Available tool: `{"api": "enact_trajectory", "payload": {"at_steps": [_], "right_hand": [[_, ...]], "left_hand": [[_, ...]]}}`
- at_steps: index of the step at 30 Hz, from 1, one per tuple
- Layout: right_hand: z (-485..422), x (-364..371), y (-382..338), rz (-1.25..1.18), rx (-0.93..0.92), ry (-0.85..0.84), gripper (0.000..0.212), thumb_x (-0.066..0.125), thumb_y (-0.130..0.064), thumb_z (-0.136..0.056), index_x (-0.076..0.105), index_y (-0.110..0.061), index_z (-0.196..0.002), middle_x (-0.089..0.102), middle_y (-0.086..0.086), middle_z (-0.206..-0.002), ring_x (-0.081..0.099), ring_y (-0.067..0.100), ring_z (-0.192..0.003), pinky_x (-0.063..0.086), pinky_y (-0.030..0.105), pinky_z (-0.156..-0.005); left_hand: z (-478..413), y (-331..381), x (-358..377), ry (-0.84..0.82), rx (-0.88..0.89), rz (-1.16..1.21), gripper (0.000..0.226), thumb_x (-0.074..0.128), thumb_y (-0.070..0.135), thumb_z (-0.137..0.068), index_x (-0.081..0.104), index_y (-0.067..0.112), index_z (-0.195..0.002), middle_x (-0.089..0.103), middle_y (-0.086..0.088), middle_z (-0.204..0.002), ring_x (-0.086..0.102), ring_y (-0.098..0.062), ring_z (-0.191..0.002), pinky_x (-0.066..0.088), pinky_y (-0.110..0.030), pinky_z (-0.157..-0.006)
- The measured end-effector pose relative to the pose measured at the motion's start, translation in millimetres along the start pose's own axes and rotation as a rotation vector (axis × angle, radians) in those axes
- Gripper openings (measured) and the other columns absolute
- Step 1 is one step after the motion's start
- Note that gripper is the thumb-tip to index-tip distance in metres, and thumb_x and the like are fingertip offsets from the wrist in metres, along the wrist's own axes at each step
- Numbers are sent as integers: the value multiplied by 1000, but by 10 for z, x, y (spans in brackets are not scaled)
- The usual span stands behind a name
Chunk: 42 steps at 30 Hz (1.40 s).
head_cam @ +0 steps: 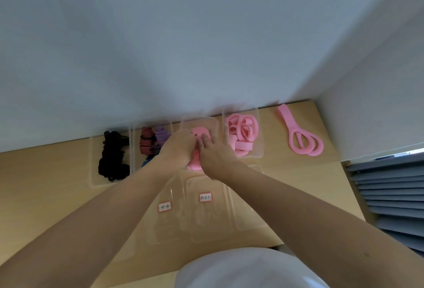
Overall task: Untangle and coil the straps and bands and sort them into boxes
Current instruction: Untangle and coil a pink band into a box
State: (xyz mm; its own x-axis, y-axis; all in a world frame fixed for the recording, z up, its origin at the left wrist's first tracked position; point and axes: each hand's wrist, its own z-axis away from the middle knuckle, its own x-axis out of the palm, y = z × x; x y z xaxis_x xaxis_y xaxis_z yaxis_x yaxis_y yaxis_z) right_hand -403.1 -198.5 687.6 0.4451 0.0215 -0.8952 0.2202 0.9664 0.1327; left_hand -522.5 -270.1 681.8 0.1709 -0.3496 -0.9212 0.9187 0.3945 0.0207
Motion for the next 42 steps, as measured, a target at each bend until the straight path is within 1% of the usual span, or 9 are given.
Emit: {"api": "enact_trajectory", "payload": {"at_steps": [2, 7, 10, 13, 15, 23, 27, 35, 42], "right_hand": [[-30, -67, -6, 12, 4, -83, 75, 50, -37, -98, 17, -9, -159, 17, 15, -166, 2, 47, -152, -7, 80, -109], [-10, -271, -10, -12, -13, -230, 73, 29, -53, -104, 7, -13, -161, 2, 13, -169, -10, 40, -154, -7, 73, -113], [25, -331, 65, -89, -40, -198, 73, 29, -58, -102, 24, -11, -158, 13, 16, -167, 0, 40, -154, -1, 73, -114], [115, -364, 230, -158, -127, -9, 44, 51, -28, -97, 56, -9, -137, 44, 17, -147, 33, 39, -140, 25, 60, -115], [155, -365, 384, -186, -158, 116, 40, 58, -17, -90, 61, -7, -130, 56, 12, -136, 46, 32, -129, 35, 47, -112], [549, -576, 1203, -161, 38, 393, 30, 42, -24, -102, 58, -6, -119, 59, 9, -119, 53, 26, -112, 45, 38, -96], [887, -549, 1613, -249, 141, 344, 33, 37, -26, -106, 59, -4, -116, 56, 12, -115, 52, 31, -111, 43, 39, -89], [1437, -165, 2395, -389, 337, 207, 24, 42, -17, -102, 62, -8, -111, 64, 12, -117, 62, 32, -106, 48, 37, -85], [1656, 70, 2994, -536, 287, 177, 23, 46, -16, -101, 63, -5, -111, 66, 14, -118, 61, 32, -109, 45, 31, -78]], "left_hand": [[1, 42, -14, -53, -38, 21, 25, 49, 16, -97, 70, 11, -108, 70, -8, -112, 67, -26, -104, 49, -34, -79], [-59, 214, -183, -81, -72, -117, 25, 46, 9, -99, 69, 10, -108, 70, -8, -116, 67, -25, -111, 50, -33, -90], [-17, 211, -265, -146, -77, -100, 19, 50, 9, -98, 58, 13, -82, 69, -8, -120, 66, -26, -112, 48, -34, -86], [14, 128, -279, -88, -86, 72, 16, 57, 15, -95, 66, 9, -107, 67, -11, -120, 63, -32, -110, 47, -36, -87], [75, 133, -343, 15, -90, 76, 24, 53, 22, -94, 66, 18, -114, 68, -7, -113, 63, -30, -104, 50, -37, -88], [248, 556, -734, 193, -60, 48, 49, 35, 40, -106, 44, 8, -142, 47, -12, -146, 42, -31, -137, 40, -46, -106], [206, 940, -897, 144, -57, 129, 61, 28, 44, -108, 25, 7, -156, 25, -11, -165, 18, -30, -154, 23, -49, -121], [61, 1934, -1087, 112, -60, 208, 61, 31, 41, -109, 22, 6, -158, 22, -8, -167, 14, -26, -155, 24, -49, -120], [-165, 2616, -1038, 33, -130, 237, 63, 36, 36, -109, 18, -1, -157, 17, -16, -168, 9, -30, -157, 20, -46, -123]]}}
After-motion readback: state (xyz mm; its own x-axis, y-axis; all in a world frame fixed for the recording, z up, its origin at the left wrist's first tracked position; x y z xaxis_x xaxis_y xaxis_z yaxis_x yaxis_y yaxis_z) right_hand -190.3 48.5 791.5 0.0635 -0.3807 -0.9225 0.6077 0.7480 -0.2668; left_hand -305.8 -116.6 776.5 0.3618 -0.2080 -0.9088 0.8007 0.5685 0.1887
